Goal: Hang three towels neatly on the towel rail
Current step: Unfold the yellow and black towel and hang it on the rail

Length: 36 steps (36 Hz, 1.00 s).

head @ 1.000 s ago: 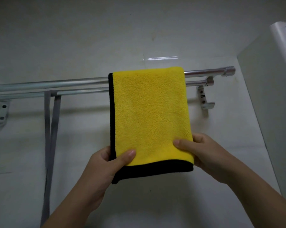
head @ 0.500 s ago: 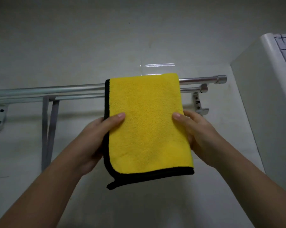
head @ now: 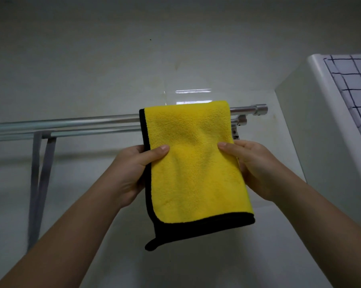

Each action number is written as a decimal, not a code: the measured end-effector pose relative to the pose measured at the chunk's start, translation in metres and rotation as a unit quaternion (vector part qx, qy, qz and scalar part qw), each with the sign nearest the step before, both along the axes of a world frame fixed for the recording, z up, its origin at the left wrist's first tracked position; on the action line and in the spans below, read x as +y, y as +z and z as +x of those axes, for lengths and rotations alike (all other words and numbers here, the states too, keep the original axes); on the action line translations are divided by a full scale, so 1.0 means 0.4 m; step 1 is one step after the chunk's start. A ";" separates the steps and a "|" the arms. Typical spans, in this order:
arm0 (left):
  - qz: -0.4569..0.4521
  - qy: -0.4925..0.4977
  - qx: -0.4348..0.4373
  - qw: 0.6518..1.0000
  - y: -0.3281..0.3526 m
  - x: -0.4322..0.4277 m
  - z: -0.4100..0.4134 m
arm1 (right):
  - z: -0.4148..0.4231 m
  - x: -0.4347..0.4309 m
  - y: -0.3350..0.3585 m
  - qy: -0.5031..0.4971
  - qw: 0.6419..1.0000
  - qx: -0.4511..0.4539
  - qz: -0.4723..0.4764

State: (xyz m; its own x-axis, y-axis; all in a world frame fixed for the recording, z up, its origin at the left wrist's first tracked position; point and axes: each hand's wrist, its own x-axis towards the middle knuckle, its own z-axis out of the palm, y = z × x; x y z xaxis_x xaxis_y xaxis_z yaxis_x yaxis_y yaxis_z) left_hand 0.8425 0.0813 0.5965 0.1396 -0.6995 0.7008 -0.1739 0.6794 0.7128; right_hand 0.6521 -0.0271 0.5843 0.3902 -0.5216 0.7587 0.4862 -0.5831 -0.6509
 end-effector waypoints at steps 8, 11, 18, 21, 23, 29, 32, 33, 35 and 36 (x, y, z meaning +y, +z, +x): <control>-0.002 -0.033 -0.017 0.999 0.004 -0.046 -0.067 | -0.081 -0.024 -0.003 -0.001 1.000 0.003 0.015; -0.002 -0.032 -0.023 0.999 0.007 -0.051 -0.084 | -0.098 -0.029 -0.002 -0.008 1.000 0.020 0.005; 0.005 -0.034 0.008 0.999 0.042 -0.050 -0.110 | -0.098 -0.007 0.041 -0.010 0.999 0.032 -0.004; 0.002 -0.034 0.015 0.999 0.056 -0.046 -0.122 | -0.095 0.002 0.071 0.007 0.999 0.046 -0.009; -0.002 -0.025 0.014 1.000 0.060 -0.046 -0.127 | -0.090 0.004 0.082 0.015 0.998 0.060 -0.012; -0.006 0.017 -0.015 1.000 0.048 -0.051 -0.119 | -0.092 -0.023 0.088 0.010 0.996 0.088 -0.025; -0.008 0.011 -0.037 0.999 0.041 -0.044 -0.109 | -0.092 -0.037 0.076 0.009 0.997 0.075 -0.023; -0.010 0.008 -0.049 0.999 0.038 -0.042 -0.105 | -0.092 -0.039 0.072 0.014 0.997 0.070 -0.023; -0.018 0.003 -0.068 0.998 0.028 -0.036 -0.096 | -0.094 -0.042 0.061 0.027 0.997 0.064 -0.028; -0.024 0.004 -0.074 0.997 0.023 -0.034 -0.092 | -0.094 -0.042 0.055 0.032 0.997 0.062 -0.033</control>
